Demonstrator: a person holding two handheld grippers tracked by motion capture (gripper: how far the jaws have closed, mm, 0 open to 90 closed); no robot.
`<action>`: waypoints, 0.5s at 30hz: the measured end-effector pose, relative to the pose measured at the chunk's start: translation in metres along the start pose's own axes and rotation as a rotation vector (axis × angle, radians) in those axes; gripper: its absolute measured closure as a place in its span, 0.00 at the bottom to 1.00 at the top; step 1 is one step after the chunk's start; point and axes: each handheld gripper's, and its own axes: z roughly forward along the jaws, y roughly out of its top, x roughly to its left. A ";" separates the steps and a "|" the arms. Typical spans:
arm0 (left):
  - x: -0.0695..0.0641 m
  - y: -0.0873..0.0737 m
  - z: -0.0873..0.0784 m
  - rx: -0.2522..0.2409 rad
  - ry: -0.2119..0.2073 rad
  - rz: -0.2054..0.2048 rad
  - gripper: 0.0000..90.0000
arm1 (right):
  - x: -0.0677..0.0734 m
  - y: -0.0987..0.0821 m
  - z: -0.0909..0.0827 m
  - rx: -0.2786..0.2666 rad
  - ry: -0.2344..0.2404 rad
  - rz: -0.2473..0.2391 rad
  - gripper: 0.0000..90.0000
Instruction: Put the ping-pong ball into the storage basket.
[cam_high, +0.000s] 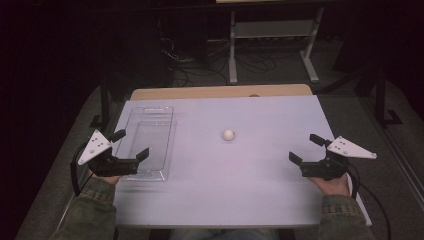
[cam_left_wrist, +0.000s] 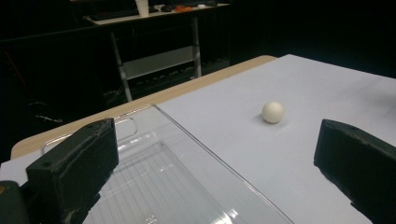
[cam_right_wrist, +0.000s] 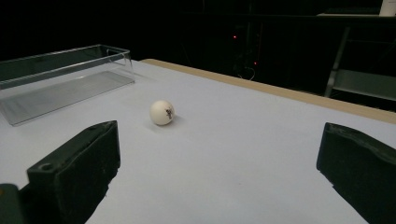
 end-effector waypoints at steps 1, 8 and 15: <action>0.000 0.001 0.001 0.008 -0.003 0.009 0.00 | 0.000 0.000 0.000 0.001 0.000 -0.001 0.00; 0.003 0.008 0.003 0.012 -0.023 0.018 0.00 | 0.000 0.000 0.000 0.005 0.001 -0.001 0.00; 0.005 0.018 0.007 0.038 -0.032 0.051 0.00 | 0.000 -0.001 0.001 0.014 0.005 -0.005 0.00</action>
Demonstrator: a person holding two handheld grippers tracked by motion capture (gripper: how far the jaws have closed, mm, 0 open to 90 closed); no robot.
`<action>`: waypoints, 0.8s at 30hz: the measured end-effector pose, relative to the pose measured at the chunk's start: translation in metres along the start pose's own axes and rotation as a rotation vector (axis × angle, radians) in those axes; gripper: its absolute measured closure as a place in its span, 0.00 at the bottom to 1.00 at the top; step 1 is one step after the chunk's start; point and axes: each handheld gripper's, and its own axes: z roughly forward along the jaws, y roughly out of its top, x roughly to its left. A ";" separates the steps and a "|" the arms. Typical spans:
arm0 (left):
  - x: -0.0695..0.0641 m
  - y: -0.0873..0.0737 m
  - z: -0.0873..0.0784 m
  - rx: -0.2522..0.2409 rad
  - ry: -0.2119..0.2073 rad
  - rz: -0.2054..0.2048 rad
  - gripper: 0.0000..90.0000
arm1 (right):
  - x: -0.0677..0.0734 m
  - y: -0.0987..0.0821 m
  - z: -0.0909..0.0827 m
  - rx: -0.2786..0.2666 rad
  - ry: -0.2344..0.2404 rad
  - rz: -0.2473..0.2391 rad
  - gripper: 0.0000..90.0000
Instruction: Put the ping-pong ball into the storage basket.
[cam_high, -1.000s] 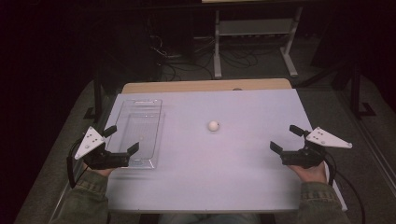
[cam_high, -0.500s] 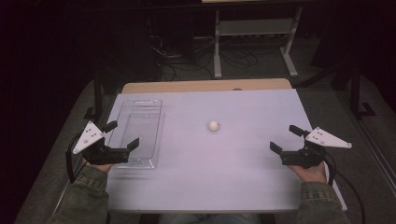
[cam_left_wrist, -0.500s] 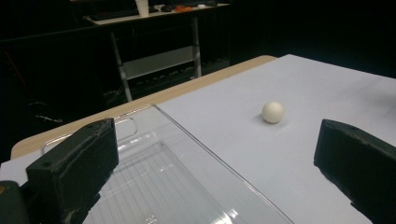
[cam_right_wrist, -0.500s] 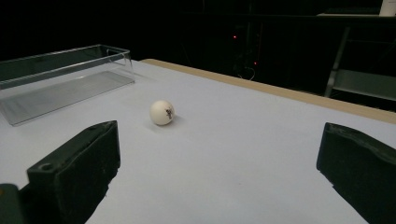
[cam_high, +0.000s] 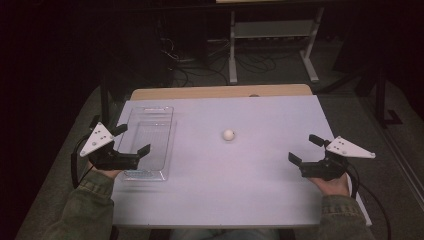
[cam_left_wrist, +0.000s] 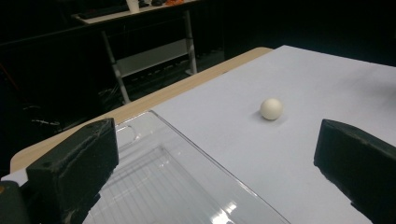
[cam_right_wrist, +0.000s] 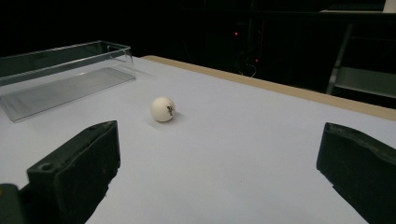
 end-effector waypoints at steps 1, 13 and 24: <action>0.000 0.001 0.000 0.001 -0.003 0.001 0.00 | 0.000 0.000 0.000 0.000 0.000 0.000 0.00; 0.000 0.027 0.012 -0.002 -0.067 0.008 0.00 | 0.000 0.000 0.000 -0.003 0.007 0.003 0.00; -0.001 0.039 0.020 0.013 -0.083 0.038 0.00 | 0.001 0.000 0.000 -0.002 0.012 0.004 0.00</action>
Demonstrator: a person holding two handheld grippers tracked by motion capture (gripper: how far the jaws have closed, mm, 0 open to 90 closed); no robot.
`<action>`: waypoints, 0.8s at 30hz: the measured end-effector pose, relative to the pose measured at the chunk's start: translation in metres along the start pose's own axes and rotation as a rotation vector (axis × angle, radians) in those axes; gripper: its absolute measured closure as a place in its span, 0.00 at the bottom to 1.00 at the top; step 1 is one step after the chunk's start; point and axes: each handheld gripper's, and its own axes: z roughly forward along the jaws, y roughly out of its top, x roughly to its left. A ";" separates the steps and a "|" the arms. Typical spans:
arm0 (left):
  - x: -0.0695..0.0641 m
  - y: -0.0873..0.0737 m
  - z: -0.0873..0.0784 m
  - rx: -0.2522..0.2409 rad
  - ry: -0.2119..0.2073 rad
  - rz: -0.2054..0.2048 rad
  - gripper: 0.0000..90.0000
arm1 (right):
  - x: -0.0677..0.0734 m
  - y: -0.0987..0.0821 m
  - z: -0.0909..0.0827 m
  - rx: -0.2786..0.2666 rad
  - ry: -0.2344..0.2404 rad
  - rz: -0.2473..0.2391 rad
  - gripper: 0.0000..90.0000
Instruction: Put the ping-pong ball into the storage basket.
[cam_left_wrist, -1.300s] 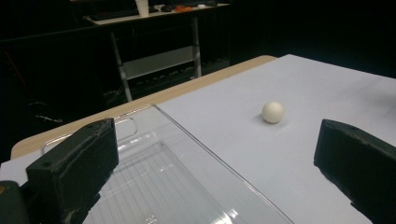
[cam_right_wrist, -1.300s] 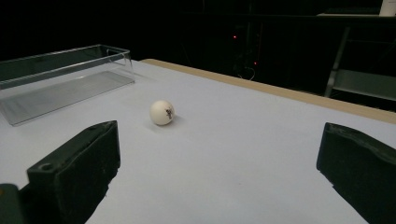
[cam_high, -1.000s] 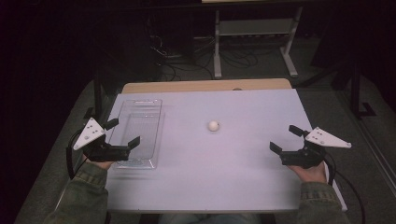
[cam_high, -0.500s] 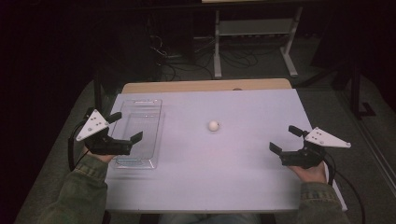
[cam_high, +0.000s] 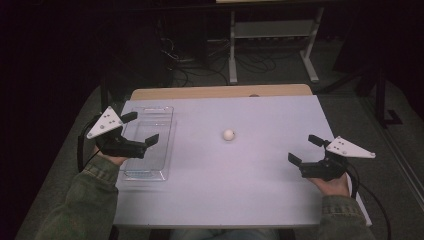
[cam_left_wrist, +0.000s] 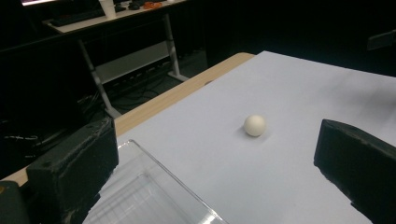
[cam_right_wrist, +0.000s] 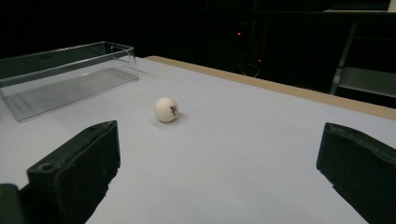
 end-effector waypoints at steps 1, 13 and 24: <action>0.000 0.001 0.000 0.001 -0.001 0.004 0.00 | 0.000 0.000 0.000 0.000 0.001 0.000 0.00; 0.001 0.011 0.012 0.032 -0.015 0.029 0.00 | 0.000 0.000 0.000 -0.002 0.000 -0.003 0.00; 0.000 0.022 0.022 0.049 -0.042 0.045 0.00 | 0.000 0.000 0.001 0.001 0.004 0.001 0.00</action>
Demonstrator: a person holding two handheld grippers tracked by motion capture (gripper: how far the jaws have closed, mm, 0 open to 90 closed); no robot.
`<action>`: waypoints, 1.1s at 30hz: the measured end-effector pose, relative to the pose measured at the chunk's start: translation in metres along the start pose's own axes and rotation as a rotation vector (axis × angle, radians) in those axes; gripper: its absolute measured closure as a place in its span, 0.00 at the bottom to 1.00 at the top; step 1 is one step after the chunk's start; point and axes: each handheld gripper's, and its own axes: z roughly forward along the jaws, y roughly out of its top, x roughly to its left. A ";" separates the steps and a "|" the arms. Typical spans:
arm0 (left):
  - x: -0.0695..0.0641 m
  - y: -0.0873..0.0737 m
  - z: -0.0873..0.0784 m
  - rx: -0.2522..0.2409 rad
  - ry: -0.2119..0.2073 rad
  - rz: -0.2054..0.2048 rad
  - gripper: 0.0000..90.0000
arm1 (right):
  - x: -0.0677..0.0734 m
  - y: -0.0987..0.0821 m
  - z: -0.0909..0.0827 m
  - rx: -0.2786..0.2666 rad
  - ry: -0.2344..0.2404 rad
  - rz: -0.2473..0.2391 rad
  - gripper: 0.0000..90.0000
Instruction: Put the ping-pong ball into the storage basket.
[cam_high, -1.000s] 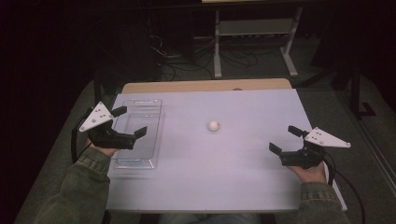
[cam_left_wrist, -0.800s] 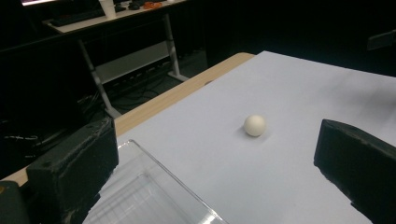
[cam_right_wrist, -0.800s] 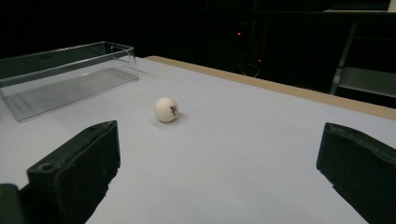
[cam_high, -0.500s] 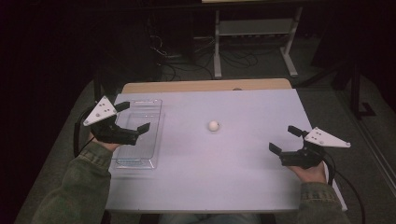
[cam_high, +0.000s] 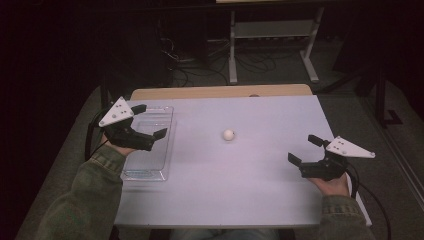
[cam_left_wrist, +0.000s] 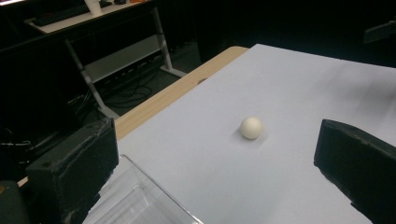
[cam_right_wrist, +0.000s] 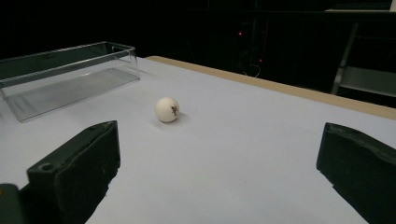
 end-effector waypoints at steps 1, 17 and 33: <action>0.000 0.001 0.001 0.001 -0.002 0.001 0.00 | 0.000 0.000 0.000 0.001 0.001 -0.001 0.00; -0.004 0.017 0.023 0.071 -0.067 0.059 0.00 | 0.000 0.000 0.001 0.008 0.006 0.002 0.00; -0.008 0.030 0.043 0.127 -0.130 0.109 0.00 | 0.000 0.000 0.001 0.015 0.009 -0.002 0.00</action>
